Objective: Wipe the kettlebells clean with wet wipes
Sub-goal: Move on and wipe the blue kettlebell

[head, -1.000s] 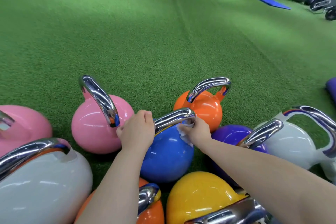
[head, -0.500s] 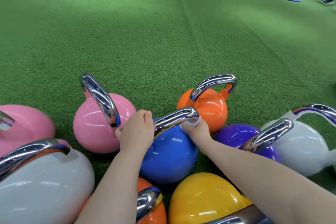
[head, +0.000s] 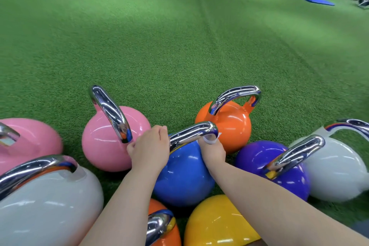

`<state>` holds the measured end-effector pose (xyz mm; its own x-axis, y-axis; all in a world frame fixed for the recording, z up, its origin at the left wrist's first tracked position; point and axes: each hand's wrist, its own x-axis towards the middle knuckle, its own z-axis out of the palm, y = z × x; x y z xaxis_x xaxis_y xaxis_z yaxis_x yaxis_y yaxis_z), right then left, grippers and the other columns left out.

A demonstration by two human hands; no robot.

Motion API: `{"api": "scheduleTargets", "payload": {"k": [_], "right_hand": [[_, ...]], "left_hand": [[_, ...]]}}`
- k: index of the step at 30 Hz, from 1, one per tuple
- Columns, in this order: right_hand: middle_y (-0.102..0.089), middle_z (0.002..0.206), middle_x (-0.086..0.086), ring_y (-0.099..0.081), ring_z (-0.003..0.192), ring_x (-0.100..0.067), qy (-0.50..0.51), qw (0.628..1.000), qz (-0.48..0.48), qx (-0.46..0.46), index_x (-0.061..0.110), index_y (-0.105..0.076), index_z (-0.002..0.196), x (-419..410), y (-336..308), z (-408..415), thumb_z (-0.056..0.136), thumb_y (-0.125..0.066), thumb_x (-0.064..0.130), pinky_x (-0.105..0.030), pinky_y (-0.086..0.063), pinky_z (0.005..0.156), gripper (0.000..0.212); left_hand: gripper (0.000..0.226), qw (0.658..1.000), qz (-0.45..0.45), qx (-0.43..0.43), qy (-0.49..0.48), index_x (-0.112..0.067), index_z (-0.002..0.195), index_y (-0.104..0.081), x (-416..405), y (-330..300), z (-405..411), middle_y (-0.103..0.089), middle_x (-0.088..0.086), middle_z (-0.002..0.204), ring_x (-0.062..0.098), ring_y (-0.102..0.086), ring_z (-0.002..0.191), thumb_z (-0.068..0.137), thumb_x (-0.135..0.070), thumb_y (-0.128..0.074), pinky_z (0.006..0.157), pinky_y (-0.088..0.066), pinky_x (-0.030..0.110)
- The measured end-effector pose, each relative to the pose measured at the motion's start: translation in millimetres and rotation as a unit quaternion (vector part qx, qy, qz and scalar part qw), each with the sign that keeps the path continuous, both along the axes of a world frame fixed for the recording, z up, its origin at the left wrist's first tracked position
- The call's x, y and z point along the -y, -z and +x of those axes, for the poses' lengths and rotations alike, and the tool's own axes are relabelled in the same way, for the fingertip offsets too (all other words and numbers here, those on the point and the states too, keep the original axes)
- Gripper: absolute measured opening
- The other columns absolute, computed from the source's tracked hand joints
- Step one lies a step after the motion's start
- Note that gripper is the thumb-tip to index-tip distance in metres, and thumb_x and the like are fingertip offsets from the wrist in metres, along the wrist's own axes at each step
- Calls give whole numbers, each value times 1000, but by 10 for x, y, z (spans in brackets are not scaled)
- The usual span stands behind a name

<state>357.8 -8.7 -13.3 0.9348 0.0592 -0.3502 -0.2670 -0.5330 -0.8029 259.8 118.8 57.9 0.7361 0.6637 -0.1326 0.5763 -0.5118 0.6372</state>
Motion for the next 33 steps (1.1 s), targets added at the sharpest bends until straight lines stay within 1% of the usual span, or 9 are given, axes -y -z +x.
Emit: {"api": "scheduleTargets", "payload": {"k": [7,12,16,20,22,24,28,31,33], "right_hand": [[-54,70,12,-50,72,-14,14,999,34,33,24,-56,85,-17,-44,90,79,-63,24,-24,-37,69,9],[-42,45,1,-32,43,-12,-246,957,155,16,16,-44,56,182,-327,235,63,-48,4,-20,-28,44,14],[-44,39,4,-38,37,-12,-466,879,-31,97,19,-40,50,147,-822,420,63,-52,1,-22,-33,44,26],[-48,52,8,-47,51,-11,-596,725,-283,197,17,-53,67,-136,-1152,353,72,-69,17,-22,-37,50,17],[-53,57,6,-48,52,-9,-597,744,-270,129,14,-56,71,-136,-1184,383,70,-77,23,-16,-37,48,23],[-59,65,2,-50,51,-5,-560,809,-179,12,8,-59,82,-50,-1183,440,64,-80,29,-11,-37,45,35],[-61,62,0,-57,51,-7,-308,941,73,-119,19,-54,71,52,-856,485,82,-53,59,-20,-40,52,41],[-56,46,2,-51,47,-13,-165,951,212,-154,20,-57,48,52,-559,480,90,-26,66,-26,-34,56,69],[-53,43,1,-39,42,-15,-136,945,256,-155,20,-58,44,71,-393,464,88,-19,69,-27,-23,47,76]], "left_hand": [[38,996,-73,20,-42,-28,106,-53,100,-6,22,-64,1,101,23,-54,101,97,-26,-16,93,-28,40],[38,994,-98,16,-53,-27,106,-52,98,5,30,-64,1,102,22,-54,99,97,-26,-15,98,-31,43],[38,994,-97,11,-57,-28,105,-52,97,-8,32,-64,1,103,22,-53,101,97,-24,-15,99,-29,42],[37,993,-100,8,-60,-27,104,-53,95,-4,24,-64,1,103,23,-53,103,96,-21,-17,101,-28,44],[37,993,-102,6,-58,-26,103,-54,86,6,35,-63,1,102,23,-53,102,96,-20,-17,102,-28,45],[39,993,-100,2,-58,-26,102,-54,79,16,41,-63,0,101,23,-53,101,96,-21,-16,101,-28,45],[38,993,-103,-3,-55,-28,101,-53,80,28,42,-62,0,101,23,-52,104,96,-21,-16,101,-27,45],[38,992,-112,1,-58,-29,99,-53,79,30,43,-62,0,99,22,-52,102,96,-22,-16,101,-27,45],[38,992,-114,7,-59,-29,100,-54,83,24,43,-63,1,98,23,-53,101,96,-22,-17,102,-26,44]]}}
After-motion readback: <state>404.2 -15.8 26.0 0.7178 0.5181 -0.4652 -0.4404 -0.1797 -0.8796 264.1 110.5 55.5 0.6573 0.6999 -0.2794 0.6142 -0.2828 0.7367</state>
